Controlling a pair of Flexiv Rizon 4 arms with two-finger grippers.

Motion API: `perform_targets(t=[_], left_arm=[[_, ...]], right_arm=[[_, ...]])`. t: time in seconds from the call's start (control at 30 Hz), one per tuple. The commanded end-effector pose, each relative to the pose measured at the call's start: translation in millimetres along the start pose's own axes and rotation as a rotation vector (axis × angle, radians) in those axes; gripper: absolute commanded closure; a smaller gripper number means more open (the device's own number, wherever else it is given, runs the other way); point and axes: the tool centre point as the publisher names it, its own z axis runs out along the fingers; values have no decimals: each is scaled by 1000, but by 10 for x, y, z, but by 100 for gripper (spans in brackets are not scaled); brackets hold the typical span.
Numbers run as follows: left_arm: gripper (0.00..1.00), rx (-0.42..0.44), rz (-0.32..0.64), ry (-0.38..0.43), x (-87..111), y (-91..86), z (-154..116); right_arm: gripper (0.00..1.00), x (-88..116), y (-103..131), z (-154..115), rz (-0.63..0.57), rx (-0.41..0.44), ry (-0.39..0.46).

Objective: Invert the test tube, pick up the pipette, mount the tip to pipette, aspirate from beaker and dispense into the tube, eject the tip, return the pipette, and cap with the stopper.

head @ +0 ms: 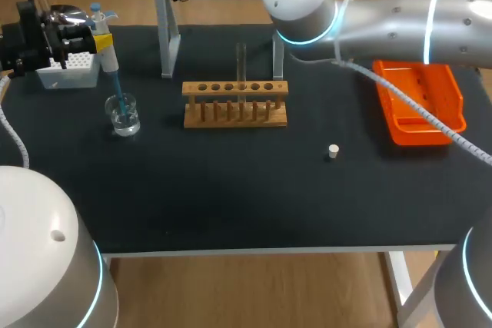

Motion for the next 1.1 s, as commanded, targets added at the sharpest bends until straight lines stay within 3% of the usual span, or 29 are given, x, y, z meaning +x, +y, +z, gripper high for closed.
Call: perform_targets(t=[0.03,0.2,0.7,1.1], left_arm=[[100,1,1,0,3,0,-3],[100,1,1,0,3,0,-3],[100,1,1,0,3,0,-3],[100,1,1,0,3,0,-3]], right_arm=[[100,-28,29,131,-3,-32,0],[100,-37,116,240,21,-121,12],[100,-26,165,467,48,-256,99],[100,15,192,566,21,-270,152]])
